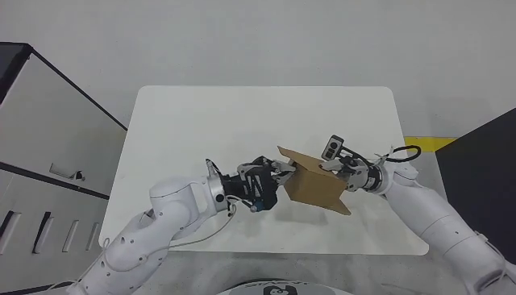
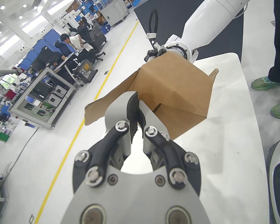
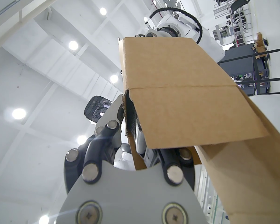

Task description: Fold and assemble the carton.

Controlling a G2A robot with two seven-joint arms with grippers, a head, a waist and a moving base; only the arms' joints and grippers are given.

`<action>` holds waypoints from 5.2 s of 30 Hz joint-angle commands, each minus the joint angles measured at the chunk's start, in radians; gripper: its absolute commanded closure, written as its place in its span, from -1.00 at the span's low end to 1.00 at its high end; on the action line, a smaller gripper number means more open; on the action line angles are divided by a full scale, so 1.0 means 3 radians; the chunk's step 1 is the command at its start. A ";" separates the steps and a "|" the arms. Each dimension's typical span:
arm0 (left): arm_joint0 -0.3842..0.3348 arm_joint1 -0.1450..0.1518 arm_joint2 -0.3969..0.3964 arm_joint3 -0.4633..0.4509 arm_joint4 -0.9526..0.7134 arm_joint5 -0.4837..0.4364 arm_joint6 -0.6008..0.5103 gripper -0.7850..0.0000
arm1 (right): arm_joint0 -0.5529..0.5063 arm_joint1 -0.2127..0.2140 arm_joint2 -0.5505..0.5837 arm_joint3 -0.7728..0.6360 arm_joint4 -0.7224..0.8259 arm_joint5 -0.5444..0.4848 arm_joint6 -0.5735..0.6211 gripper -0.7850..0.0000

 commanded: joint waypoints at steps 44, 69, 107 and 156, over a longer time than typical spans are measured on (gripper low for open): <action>-0.0085 -0.0014 0.0017 0.0053 -0.0071 -0.0068 0.0016 1.00 | 0.0006 -0.0012 0.0041 0.0052 -0.0055 -0.0109 0.0000 1.00; -0.0068 -0.0016 0.0001 0.0020 -0.0078 -0.0078 -0.0006 1.00 | 0.0006 0.0002 0.0071 0.0012 -0.0097 -0.0098 0.0000 1.00; -0.0030 -0.0020 0.0122 0.0013 -0.0008 -0.0144 0.0031 1.00 | -0.0115 0.0016 0.0091 -0.0064 -0.0108 -0.0194 0.0000 1.00; 0.0486 0.0101 -0.0800 -0.0502 -0.0052 0.0002 0.0032 1.00 | -0.0430 0.0162 0.0777 -0.0337 -0.0853 -0.1480 -0.0342 1.00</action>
